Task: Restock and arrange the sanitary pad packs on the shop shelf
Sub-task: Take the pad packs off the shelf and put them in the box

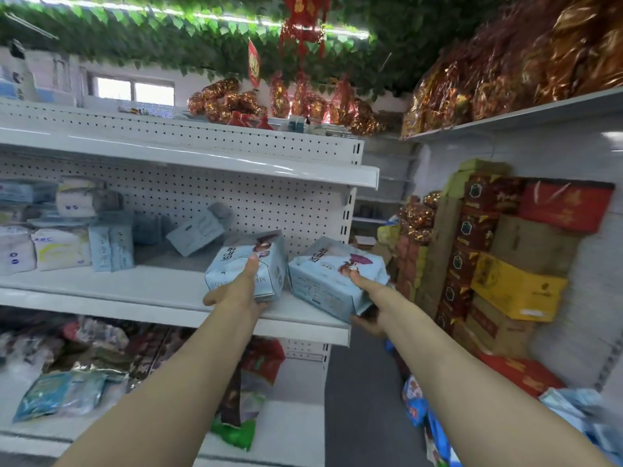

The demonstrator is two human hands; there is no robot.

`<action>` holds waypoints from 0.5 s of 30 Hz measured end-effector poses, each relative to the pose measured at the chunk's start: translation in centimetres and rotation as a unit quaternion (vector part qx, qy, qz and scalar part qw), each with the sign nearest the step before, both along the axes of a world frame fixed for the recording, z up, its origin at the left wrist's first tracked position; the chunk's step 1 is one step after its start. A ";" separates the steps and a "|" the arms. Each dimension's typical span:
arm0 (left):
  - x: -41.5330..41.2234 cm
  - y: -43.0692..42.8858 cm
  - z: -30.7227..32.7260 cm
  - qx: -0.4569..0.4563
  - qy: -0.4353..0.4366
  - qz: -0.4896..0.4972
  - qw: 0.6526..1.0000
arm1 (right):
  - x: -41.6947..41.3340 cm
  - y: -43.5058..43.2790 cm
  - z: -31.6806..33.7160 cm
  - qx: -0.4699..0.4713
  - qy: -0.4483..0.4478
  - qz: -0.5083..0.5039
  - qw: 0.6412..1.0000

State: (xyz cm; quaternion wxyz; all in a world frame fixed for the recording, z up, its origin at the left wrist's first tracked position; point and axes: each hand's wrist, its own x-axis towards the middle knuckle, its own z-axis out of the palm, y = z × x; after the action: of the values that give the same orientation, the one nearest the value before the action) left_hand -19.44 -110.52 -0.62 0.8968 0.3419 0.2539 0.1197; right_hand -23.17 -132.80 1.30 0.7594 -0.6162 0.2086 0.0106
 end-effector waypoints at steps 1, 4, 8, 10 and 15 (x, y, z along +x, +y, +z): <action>-1.5 -1.7 0.3 0.000 0.003 0.004 1.000 | -0.9 -1.2 -0.1 0.015 -0.003 -0.005 1.000; -4.9 -6.5 0.4 -0.009 -0.007 -0.015 1.000 | -3.7 -4.8 -0.5 0.058 -0.011 -0.027 0.998; -7.8 -12.3 -1.2 -0.003 -0.006 -0.044 0.999 | -7.6 -9.3 -1.2 0.087 -0.028 -0.059 0.994; -8.8 -15.2 -2.2 0.007 -0.011 -0.044 0.999 | -9.4 -11.6 -1.7 0.101 -0.030 -0.074 0.992; -11.3 -20.9 -4.5 0.011 -0.045 -0.099 0.994 | -13.3 -16.7 -3.4 0.104 -0.020 -0.094 0.990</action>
State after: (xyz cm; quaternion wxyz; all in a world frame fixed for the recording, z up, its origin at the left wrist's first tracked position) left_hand -30.75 -131.45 -5.11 0.9110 0.3696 0.1765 0.0490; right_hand -36.49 -149.54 -2.09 0.8213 -0.5112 0.2478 -0.0515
